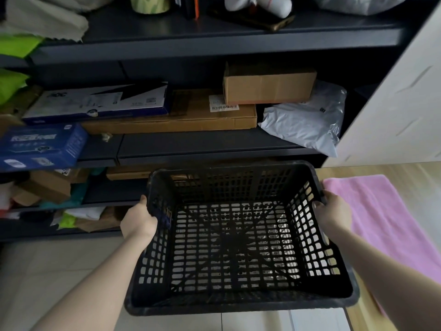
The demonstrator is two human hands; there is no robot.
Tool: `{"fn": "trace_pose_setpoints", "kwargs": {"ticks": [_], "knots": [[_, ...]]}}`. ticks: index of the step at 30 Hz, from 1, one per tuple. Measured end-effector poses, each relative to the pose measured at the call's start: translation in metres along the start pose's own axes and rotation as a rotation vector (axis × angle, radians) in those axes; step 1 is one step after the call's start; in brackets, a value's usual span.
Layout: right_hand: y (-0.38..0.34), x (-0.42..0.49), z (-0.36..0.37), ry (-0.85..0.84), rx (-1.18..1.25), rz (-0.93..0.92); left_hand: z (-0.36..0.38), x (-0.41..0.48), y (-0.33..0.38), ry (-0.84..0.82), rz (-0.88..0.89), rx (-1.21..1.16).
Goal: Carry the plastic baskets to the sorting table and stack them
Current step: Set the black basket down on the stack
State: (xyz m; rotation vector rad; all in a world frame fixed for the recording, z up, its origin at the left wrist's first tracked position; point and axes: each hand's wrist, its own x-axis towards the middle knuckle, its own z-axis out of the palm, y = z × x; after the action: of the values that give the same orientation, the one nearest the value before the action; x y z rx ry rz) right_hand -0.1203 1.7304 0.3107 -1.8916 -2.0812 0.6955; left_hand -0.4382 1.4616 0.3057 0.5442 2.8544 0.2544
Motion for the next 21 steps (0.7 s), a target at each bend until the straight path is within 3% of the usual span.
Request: {"fn": "trace_pose_setpoints", "kwargs": {"ticks": [21], "knots": [[0.004,0.008,0.001,-0.025,0.002,0.012,0.006,-0.011,-0.001,0.097,0.027,-0.080]]}}
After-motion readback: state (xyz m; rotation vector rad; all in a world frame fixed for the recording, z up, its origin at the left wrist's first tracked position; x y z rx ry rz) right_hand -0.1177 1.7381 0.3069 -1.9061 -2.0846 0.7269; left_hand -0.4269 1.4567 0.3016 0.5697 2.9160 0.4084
